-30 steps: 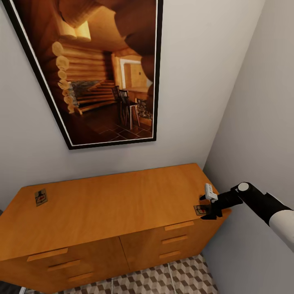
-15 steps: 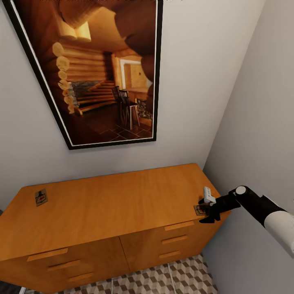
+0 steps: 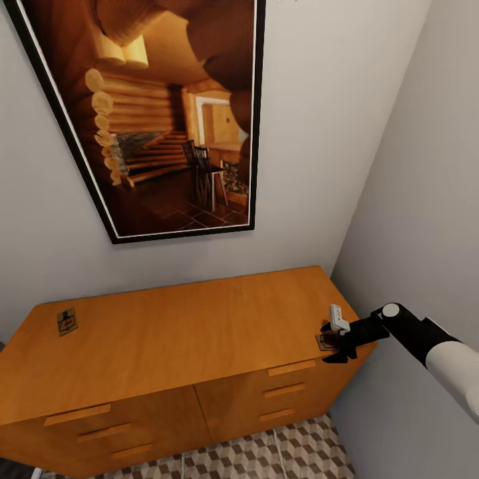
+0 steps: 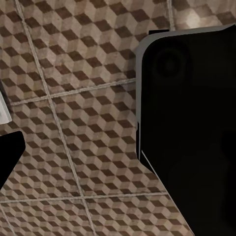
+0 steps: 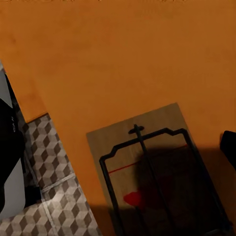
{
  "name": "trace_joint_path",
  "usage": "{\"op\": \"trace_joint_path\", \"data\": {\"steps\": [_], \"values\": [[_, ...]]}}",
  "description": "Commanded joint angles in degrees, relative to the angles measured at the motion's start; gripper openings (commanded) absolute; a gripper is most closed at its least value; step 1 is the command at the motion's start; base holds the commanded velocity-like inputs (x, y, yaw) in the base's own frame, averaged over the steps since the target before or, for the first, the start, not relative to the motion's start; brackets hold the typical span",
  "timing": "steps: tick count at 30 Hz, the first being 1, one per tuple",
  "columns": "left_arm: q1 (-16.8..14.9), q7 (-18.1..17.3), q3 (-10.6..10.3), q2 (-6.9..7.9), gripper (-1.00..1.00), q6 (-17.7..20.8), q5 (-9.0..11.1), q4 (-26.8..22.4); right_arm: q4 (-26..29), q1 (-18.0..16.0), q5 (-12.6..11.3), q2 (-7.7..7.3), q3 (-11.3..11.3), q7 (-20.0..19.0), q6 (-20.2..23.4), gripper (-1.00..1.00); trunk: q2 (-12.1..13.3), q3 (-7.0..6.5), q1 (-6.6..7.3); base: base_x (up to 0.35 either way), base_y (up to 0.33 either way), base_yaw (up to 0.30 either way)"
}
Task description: Take the four mousetraps from the cabinet in the bathroom and place them on the bathroom floor. Make sure all four end up on the same floor surface, and ensure that at least two of them are either under or directly next to the same bathroom sink.
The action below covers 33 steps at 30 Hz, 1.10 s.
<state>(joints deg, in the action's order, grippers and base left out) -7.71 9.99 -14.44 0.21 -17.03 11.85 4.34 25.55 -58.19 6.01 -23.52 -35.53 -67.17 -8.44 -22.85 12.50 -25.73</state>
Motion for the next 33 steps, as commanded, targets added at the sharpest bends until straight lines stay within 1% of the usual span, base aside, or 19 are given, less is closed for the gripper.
{"op": "trace_joint_path", "data": {"steps": [1,33], "values": [[-0.1,0.0,-0.5,-0.04,1.00,-0.4,0.5,0.2,0.0,1.1,0.6,-0.01,-0.4,0.0,-0.8,1.00,-0.1,0.13,-0.05,0.000,0.000,0.000],[-0.1,0.0,-0.5,-0.04,1.00,-0.4,0.5,0.2,-0.3,1.1,0.5,-0.04,-0.4,0.0,-0.9,1.00,-0.1,0.13,-0.05,0.000,0.000,0.000]]}}
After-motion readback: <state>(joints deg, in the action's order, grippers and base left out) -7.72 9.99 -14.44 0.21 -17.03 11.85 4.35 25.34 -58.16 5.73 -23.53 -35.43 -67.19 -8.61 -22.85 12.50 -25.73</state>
